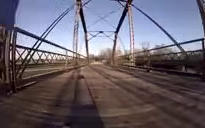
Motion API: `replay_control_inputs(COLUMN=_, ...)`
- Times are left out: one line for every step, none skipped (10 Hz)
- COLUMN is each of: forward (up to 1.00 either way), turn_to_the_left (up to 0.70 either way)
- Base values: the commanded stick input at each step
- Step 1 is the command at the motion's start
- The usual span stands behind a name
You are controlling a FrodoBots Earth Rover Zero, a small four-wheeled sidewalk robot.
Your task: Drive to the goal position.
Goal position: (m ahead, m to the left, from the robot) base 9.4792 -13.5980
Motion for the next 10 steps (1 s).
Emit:
replay_control_inputs(forward=0.70, turn_to_the_left=0.00)
replay_control_inputs(forward=0.70, turn_to_the_left=0.00)
replay_control_inputs(forward=0.70, turn_to_the_left=0.00)
replay_control_inputs(forward=0.70, turn_to_the_left=0.00)
replay_control_inputs(forward=0.70, turn_to_the_left=0.00)
replay_control_inputs(forward=0.70, turn_to_the_left=0.00)
replay_control_inputs(forward=0.70, turn_to_the_left=0.00)
replay_control_inputs(forward=0.70, turn_to_the_left=0.00)
replay_control_inputs(forward=0.70, turn_to_the_left=0.00)
replay_control_inputs(forward=0.70, turn_to_the_left=0.00)
